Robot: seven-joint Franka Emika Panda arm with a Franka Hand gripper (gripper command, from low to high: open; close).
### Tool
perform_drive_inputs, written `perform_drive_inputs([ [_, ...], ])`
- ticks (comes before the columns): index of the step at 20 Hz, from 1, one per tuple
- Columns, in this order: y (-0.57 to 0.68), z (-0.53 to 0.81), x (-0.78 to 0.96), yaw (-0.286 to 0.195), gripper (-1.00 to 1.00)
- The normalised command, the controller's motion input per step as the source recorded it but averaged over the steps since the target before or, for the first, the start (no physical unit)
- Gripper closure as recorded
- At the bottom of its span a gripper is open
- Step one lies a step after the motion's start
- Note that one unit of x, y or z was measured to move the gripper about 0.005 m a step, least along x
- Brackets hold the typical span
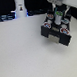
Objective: Open the kcup holder, insert the kcup into the holder, and close the kcup holder
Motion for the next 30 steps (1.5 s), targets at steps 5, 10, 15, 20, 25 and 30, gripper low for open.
perform_drive_inputs([
  [5,-0.04,-0.20,-0.12,0.017,1.00],
  [10,0.03,-0.25,0.01,0.009,1.00],
  [15,0.14,-0.12,0.11,0.015,1.00],
  [20,0.12,0.13,0.11,0.032,-1.00],
  [25,0.03,0.40,0.17,0.046,-1.00],
  [30,-0.10,0.50,0.26,0.061,-1.00],
])
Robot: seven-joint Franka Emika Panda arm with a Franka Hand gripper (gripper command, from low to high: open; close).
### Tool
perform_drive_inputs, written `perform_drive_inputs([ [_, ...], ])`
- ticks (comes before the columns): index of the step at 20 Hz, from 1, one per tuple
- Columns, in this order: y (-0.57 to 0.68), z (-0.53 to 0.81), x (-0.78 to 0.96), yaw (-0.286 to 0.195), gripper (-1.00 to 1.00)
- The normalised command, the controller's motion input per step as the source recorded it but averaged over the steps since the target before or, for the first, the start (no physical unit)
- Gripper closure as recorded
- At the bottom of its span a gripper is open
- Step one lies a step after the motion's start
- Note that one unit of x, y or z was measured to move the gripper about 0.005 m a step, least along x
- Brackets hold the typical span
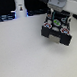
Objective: Open the kcup holder, insert the kcup into the holder, and close the kcup holder
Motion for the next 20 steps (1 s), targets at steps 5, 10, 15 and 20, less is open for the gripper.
perform_drive_inputs([
  [5,-0.42,0.47,0.44,0.057,-1.00],
  [10,-0.48,0.33,0.50,0.042,-1.00],
  [15,-0.45,0.26,0.62,0.022,-1.00],
  [20,-0.35,0.16,0.71,0.005,-1.00],
])
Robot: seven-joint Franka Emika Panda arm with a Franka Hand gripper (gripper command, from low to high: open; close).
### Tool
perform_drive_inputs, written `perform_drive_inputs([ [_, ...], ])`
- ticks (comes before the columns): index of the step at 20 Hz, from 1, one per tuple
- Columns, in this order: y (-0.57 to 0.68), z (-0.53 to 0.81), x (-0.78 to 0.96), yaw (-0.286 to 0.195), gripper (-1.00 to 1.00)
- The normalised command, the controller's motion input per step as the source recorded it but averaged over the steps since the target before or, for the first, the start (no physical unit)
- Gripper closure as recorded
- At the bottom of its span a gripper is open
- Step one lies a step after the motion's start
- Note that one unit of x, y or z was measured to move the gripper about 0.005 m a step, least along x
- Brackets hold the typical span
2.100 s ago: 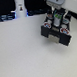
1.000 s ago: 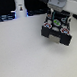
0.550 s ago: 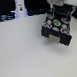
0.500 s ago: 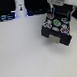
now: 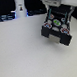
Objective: Open the kcup holder, insert the kcup into the holder, and close the kcup holder
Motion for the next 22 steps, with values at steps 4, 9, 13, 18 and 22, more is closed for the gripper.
perform_drive_inputs([
  [4,-0.19,0.03,0.78,0.011,-1.00],
  [9,-0.07,-0.11,0.67,0.039,-1.00],
  [13,0.07,-0.23,0.36,0.126,-1.00],
  [18,0.13,-0.25,0.00,0.201,-1.00],
  [22,0.21,-0.29,-0.24,0.229,-1.00],
])
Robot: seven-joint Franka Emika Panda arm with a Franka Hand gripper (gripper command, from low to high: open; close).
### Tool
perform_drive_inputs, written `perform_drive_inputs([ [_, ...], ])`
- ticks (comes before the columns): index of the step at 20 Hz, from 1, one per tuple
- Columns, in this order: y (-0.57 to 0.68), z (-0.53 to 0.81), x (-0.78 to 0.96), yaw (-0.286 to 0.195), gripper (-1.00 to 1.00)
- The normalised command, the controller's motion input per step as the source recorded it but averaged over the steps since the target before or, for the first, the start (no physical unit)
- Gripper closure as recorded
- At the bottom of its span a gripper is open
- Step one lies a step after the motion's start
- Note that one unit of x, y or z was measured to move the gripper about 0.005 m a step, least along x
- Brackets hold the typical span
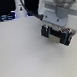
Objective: Open the kcup holder, insert the kcup into the holder, and close the kcup holder
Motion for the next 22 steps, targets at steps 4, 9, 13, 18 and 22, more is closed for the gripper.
perform_drive_inputs([
  [4,0.18,-0.16,-0.34,0.218,-1.00],
  [9,0.23,-0.06,-0.45,0.185,-1.00],
  [13,0.35,0.00,-0.39,0.121,-1.00],
  [18,0.37,0.00,-0.45,0.121,-1.00],
  [22,0.42,-0.01,-0.50,0.107,-1.00],
])
